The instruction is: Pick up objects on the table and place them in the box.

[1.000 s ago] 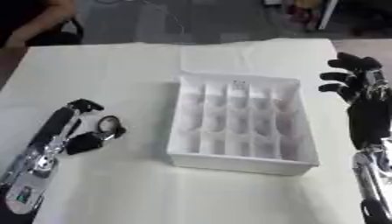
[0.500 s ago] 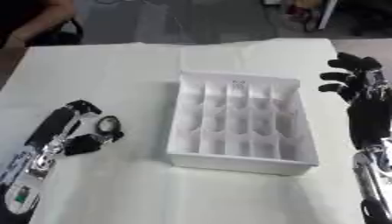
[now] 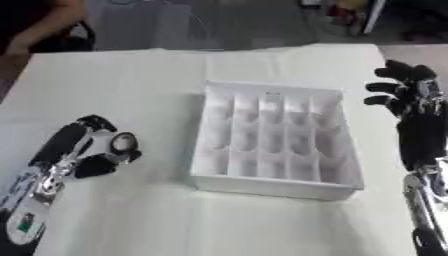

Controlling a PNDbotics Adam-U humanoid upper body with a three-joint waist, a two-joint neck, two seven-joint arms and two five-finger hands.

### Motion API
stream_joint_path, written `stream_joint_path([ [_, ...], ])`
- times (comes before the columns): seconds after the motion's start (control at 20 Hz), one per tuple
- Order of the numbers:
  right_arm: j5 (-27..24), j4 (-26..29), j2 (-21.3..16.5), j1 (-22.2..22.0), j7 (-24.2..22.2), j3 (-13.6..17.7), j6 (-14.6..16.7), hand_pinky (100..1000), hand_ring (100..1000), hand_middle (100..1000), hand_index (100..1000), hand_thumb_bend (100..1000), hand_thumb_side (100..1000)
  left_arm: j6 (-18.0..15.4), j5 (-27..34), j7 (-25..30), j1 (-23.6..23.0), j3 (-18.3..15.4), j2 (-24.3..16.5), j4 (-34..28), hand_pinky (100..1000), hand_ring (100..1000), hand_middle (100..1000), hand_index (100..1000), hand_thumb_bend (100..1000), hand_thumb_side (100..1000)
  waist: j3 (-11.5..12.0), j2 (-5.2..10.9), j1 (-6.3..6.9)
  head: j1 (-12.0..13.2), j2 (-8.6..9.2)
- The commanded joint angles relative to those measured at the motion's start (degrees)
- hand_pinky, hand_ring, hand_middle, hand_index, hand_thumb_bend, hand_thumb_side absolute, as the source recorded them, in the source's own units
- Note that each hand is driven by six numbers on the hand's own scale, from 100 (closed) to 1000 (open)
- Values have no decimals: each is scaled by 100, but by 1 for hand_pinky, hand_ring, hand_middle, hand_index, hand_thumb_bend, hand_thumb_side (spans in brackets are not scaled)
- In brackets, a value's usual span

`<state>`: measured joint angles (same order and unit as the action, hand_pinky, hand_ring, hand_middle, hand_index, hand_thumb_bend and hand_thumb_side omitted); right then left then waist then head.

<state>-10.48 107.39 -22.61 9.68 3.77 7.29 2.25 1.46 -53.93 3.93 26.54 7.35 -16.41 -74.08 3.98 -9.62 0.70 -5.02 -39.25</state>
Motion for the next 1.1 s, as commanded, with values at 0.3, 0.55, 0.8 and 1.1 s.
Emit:
stream_joint_path([
  [0.3, -7, 79, -37, 13, -19, 61, 3, 595, 667, 709, 810, 100, 998, -51, 90, 56, 129, 74, -70, 157, 846, 813, 781, 752, 750, 665, -26, 85, 7, 14, 65],
  [0.55, -11, 80, -36, 18, -27, 57, 3, 596, 667, 709, 810, 100, 997, -59, 141, 129, 150, 112, -70, 320, 847, 813, 781, 753, 750, 668, -36, 86, 11, 13, 60],
  [0.8, -14, 78, -36, 22, -31, 55, 3, 596, 667, 709, 810, 100, 997, -56, 135, 128, 162, 115, -66, 404, 847, 812, 781, 753, 748, 668, -38, 85, 11, 15, 58],
  [1.1, -16, 74, -39, 27, -35, 54, 4, 596, 667, 709, 810, 100, 997, -29, 62, 103, 180, 104, -79, 401, 848, 812, 781, 758, 759, 671, -35, 88, 9, 26, 63],
])
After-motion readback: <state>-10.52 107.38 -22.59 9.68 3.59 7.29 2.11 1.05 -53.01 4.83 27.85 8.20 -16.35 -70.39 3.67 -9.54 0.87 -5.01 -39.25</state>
